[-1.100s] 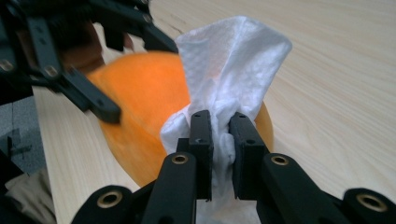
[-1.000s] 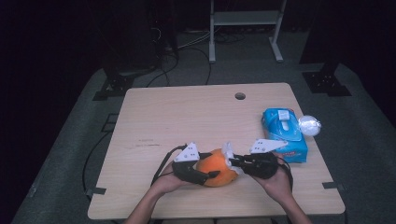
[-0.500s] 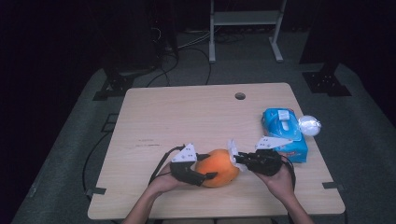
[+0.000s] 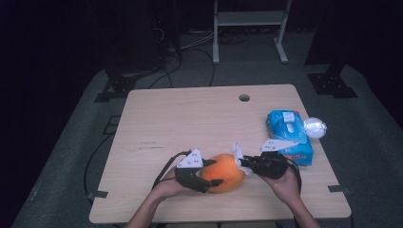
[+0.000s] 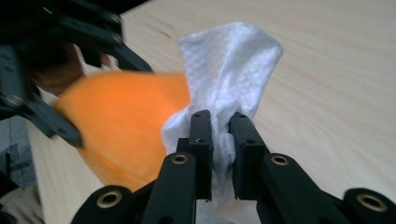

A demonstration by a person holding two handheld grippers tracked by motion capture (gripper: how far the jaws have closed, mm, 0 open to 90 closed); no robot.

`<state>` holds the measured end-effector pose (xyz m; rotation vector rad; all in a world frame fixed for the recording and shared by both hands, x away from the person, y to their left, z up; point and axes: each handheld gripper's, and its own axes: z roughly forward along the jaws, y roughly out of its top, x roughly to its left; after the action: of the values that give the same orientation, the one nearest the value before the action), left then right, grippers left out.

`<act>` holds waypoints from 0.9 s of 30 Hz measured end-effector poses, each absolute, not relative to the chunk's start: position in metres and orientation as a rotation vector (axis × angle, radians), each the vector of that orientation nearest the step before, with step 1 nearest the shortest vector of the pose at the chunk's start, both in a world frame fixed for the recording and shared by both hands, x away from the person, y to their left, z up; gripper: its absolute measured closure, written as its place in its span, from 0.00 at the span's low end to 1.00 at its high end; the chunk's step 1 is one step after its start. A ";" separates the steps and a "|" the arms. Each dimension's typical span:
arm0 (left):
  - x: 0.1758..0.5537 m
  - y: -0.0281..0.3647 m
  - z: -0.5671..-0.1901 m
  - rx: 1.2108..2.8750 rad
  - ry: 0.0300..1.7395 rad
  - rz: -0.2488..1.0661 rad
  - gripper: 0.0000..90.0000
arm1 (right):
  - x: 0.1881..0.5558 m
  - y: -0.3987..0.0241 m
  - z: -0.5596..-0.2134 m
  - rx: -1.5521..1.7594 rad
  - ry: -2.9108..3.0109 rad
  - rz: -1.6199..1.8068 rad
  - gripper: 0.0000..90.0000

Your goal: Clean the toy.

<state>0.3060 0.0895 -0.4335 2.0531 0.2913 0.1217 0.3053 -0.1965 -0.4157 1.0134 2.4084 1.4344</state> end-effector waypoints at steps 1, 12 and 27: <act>0.306 0.089 -0.434 2.050 0.289 0.119 0.33 | 0.303 -0.193 -0.411 0.984 2.407 1.468 0.89; 0.314 0.103 -0.421 2.059 0.408 0.042 0.26 | 0.300 -0.188 -0.412 0.917 2.478 1.441 0.89; 0.314 0.098 -0.424 2.090 0.419 0.069 0.18 | 0.293 -0.171 -0.400 0.803 2.471 1.365 0.89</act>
<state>0.3144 0.0982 -0.4245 2.0905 0.4186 0.0692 0.2934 -0.1708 -0.4002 0.8035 2.4710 1.3650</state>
